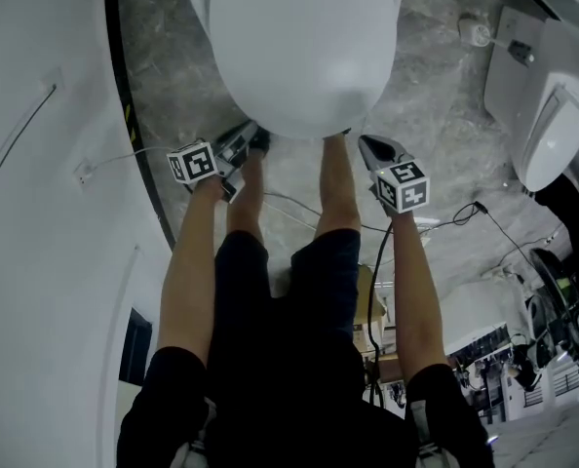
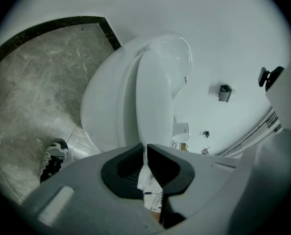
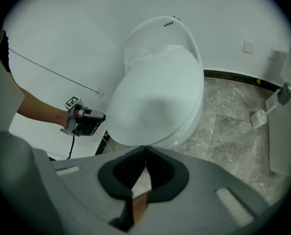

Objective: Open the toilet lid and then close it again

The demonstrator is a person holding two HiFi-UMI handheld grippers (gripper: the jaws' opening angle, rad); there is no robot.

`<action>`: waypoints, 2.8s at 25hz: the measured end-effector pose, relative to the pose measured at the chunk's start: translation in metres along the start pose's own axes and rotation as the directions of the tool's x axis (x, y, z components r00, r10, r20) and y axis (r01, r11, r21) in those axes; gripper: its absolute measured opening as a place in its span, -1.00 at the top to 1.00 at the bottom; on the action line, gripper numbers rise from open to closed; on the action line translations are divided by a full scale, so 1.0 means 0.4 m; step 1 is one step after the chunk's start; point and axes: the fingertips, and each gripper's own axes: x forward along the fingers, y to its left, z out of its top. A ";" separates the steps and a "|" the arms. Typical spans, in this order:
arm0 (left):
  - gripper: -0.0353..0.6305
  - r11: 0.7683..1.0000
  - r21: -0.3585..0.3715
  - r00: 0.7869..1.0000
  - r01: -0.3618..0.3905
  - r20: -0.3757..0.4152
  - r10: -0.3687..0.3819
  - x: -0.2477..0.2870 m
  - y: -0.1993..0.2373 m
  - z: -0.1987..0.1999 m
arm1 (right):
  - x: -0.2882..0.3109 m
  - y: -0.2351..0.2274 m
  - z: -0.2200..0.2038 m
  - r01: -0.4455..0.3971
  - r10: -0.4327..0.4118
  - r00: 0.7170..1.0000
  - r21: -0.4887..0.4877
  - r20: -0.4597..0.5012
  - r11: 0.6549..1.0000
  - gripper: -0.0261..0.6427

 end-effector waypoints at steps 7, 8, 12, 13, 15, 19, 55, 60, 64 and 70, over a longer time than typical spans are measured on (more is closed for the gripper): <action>0.82 0.990 -0.103 0.996 0.093 0.000 -0.094 -0.030 -0.068 -0.006 | -0.054 -0.009 0.015 0.012 -0.013 1.000 0.008 0.016 1.000 0.91; 0.82 0.986 -0.135 0.995 0.099 0.008 -0.098 -0.036 -0.075 -0.008 | -0.062 -0.009 0.017 0.017 -0.017 1.000 0.000 0.014 1.000 0.91; 0.82 0.966 -0.190 0.985 0.173 0.033 -0.170 -0.057 -0.129 -0.002 | -0.099 0.001 0.025 0.054 -0.053 0.999 -0.060 0.007 0.997 0.91; 0.82 0.963 -0.187 0.981 0.193 0.032 -0.190 -0.062 -0.146 0.000 | -0.108 0.005 0.026 0.067 -0.067 0.998 -0.088 0.004 0.994 0.91; 0.82 0.960 -0.174 0.976 0.218 0.023 -0.218 -0.072 -0.173 0.004 | -0.121 0.019 0.032 0.088 -0.088 0.996 -0.140 0.004 0.986 0.91; 0.82 0.956 -0.156 0.968 0.249 0.007 -0.251 -0.090 -0.215 0.018 | -0.134 0.063 0.060 0.102 -0.099 0.995 -0.174 0.026 0.980 0.81; 0.82 0.914 -0.147 0.915 0.379 0.205 -0.346 -0.162 -0.462 0.110 | -0.287 0.197 0.281 0.398 -0.383 0.880 -0.877 0.281 0.270 0.53; 0.82 0.917 -0.161 0.925 0.364 0.180 -0.335 -0.162 -0.471 0.111 | -0.298 0.201 0.288 0.357 -0.351 0.901 -0.897 0.256 0.262 0.54; 0.82 0.919 -0.146 0.921 0.367 0.195 -0.337 -0.166 -0.493 0.121 | -0.315 0.205 0.305 0.347 -0.332 0.910 -0.895 0.249 0.279 0.55; 0.81 0.975 -0.070 0.937 0.212 0.297 -0.183 -0.195 -0.498 0.152 | -0.333 0.211 0.315 0.316 -0.316 0.924 -0.897 0.217 0.310 0.54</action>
